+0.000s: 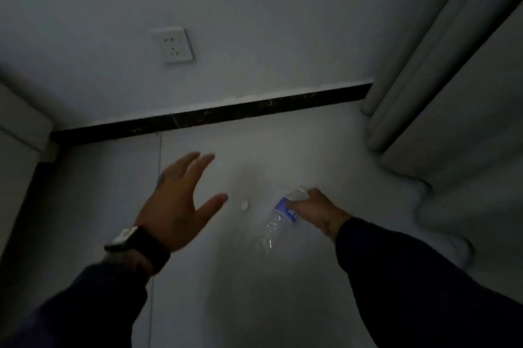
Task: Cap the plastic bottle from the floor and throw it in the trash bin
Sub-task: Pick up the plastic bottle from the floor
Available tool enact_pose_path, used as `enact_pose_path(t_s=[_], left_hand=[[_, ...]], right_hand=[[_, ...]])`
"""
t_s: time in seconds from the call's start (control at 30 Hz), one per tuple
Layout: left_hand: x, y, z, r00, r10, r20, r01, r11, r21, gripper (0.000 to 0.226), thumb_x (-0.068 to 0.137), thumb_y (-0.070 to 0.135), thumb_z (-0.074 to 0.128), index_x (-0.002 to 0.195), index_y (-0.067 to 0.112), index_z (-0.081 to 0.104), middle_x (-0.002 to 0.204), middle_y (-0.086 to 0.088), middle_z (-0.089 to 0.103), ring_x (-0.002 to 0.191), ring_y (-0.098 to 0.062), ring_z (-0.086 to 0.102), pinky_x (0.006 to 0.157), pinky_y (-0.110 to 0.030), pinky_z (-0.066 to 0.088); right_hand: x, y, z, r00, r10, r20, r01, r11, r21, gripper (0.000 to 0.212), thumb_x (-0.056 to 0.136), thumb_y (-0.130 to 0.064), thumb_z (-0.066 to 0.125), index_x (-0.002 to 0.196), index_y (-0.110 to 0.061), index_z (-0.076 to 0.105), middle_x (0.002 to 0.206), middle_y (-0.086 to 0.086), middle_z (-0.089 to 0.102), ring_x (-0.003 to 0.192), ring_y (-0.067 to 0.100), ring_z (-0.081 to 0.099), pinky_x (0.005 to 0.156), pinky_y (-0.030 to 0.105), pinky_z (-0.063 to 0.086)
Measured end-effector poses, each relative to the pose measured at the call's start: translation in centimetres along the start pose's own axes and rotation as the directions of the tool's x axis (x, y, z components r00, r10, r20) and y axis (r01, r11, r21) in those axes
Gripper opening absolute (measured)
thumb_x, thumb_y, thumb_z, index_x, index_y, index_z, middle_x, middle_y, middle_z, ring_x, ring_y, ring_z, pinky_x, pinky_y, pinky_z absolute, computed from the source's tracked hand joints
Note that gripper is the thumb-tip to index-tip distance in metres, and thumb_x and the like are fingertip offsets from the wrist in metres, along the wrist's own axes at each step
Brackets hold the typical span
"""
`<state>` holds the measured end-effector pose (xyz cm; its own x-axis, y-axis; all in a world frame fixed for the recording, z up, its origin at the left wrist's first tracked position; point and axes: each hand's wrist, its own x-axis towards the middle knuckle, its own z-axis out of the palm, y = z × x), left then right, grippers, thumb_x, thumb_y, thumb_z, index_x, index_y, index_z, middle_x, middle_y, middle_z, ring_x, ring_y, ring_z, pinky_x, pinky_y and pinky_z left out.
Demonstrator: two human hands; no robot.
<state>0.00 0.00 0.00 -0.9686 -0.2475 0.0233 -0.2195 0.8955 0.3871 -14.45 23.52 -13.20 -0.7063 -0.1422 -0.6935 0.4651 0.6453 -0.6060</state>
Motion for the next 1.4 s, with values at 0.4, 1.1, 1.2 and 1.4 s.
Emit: enact_pose_path(t_s=[0.4,1.1,1.2,1.4], left_hand=[[-3.1,-2.1,6.8,0.941,-0.297,0.165,0.338,0.862,-0.378,0.059,0.083,0.046,0.066,0.137,0.033,0.047,0.131,0.02,0.042,0.121,-0.001,0.042,0.104,-0.026,0.036],[2.4,8.7,0.9,0.924,-0.144,0.355,0.383,0.353,-0.854,0.023,0.08,0.027,0.077,0.098,0.013,0.074,0.09,-0.016,0.074,0.08,-0.026,0.068,0.077,-0.044,0.057],[1.8,9.4,1.0,0.936,-0.161,0.313,0.35,0.337,-0.874,0.016,0.083,0.021,0.073,0.096,0.011,0.075,0.083,-0.014,0.074,0.072,-0.023,0.067,0.064,-0.037,0.057],[0.8,9.6,2.3,0.933,-0.221,0.284,0.341,0.287,-0.895,0.017,0.084,0.01,0.07,0.083,-0.006,0.071,0.066,-0.014,0.07,0.055,-0.022,0.064,0.051,-0.028,0.053]], right_hand=[[4.6,3.2,6.8,0.977,0.176,-0.122,-0.135,0.948,0.288,0.083,0.063,-0.031,0.087,0.125,-0.008,0.037,0.106,0.01,0.055,0.09,0.031,0.06,0.081,0.038,0.054],[-11.0,-14.1,-4.2,0.782,-0.591,0.198,0.309,0.644,0.7,0.06,0.07,-0.024,0.077,0.125,-0.01,0.058,0.114,0.015,0.071,0.101,0.031,0.069,0.084,0.039,0.056],[-12.2,-13.7,-4.5,0.784,-0.596,0.174,0.352,0.657,0.666,0.051,0.07,-0.026,0.073,0.118,-0.011,0.064,0.107,0.012,0.075,0.099,0.029,0.072,0.081,0.038,0.059],[-12.7,-12.6,-3.1,0.835,-0.549,-0.032,0.449,0.647,0.617,0.024,0.078,-0.014,0.077,0.101,-0.012,0.072,0.088,0.01,0.079,0.08,0.026,0.075,0.066,0.035,0.06]])
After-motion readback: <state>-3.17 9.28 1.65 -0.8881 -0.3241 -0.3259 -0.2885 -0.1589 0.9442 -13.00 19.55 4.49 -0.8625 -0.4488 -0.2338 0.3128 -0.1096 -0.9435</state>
